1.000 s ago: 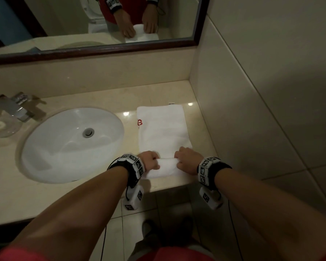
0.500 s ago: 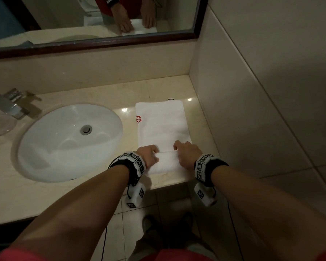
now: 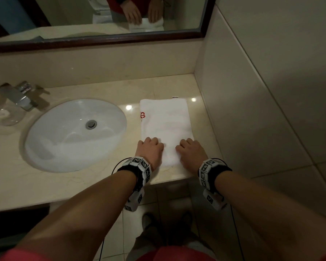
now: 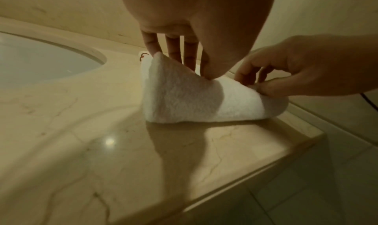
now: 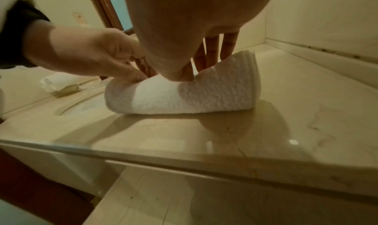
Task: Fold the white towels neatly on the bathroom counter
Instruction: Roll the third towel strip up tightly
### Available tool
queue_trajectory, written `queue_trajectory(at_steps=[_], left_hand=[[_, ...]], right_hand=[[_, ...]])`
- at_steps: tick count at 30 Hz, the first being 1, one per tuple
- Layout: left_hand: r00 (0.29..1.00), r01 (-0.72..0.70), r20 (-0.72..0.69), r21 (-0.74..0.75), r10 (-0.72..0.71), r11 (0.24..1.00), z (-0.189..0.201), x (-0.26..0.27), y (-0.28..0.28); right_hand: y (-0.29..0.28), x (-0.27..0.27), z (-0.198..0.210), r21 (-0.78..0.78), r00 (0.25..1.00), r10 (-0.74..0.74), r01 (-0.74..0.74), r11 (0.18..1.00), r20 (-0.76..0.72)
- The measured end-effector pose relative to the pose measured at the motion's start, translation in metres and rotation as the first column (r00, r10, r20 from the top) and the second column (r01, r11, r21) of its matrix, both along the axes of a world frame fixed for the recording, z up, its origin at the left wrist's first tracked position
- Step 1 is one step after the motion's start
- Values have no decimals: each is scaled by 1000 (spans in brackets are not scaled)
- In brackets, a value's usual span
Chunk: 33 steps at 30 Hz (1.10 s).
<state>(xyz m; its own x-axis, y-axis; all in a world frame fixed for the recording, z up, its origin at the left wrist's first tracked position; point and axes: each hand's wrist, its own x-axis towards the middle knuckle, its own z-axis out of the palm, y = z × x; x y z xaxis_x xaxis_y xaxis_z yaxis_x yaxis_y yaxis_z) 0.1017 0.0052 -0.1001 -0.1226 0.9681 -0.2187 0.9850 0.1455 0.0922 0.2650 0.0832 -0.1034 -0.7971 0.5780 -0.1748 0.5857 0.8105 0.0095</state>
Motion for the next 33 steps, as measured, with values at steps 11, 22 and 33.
queue_trajectory(at_steps=[11, 22, 33], left_hand=[[986, 6, -164, -52, -14, 999, -12, 15, -21], [1000, -1, 23, -173, 5, 985, 6, 16, -14], [928, -66, 284, -513, 242, 856, 27, 4, 5]], right_hand=[[-8, 11, -12, -46, 1000, -13, 14, 999, 24], [-2, 16, 7, -151, 993, 23, -5, 989, 119], [14, 13, 23, -457, 978, -61, 148, 877, 199]])
